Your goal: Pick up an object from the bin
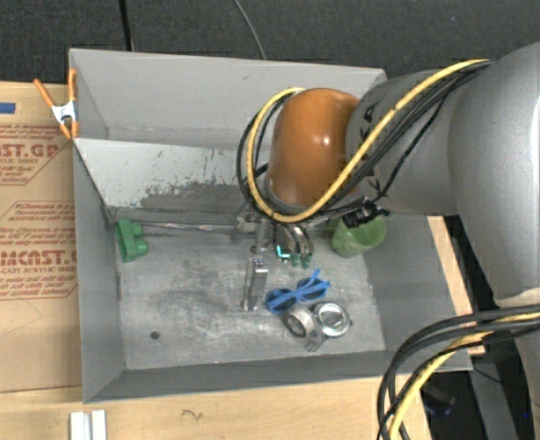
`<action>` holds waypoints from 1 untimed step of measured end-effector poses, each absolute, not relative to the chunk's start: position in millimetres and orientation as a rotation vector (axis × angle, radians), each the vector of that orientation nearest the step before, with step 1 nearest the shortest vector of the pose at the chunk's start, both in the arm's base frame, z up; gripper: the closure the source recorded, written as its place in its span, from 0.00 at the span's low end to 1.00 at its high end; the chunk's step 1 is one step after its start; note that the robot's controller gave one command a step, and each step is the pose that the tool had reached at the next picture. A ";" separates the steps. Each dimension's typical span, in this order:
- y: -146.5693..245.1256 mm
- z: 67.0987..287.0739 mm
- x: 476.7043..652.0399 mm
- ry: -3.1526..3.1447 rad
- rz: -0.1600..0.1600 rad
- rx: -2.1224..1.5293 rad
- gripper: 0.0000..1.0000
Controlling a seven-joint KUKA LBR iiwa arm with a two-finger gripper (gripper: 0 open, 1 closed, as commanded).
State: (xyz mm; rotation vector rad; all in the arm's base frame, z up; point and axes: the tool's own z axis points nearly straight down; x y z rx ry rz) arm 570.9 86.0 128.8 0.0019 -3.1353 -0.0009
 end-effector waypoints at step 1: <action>20.8 71.9 513.5 -3.138 -0.001 0.139 0.00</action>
Offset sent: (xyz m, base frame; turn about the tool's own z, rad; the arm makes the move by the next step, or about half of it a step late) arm -0.0562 -0.0632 -0.0552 -0.0911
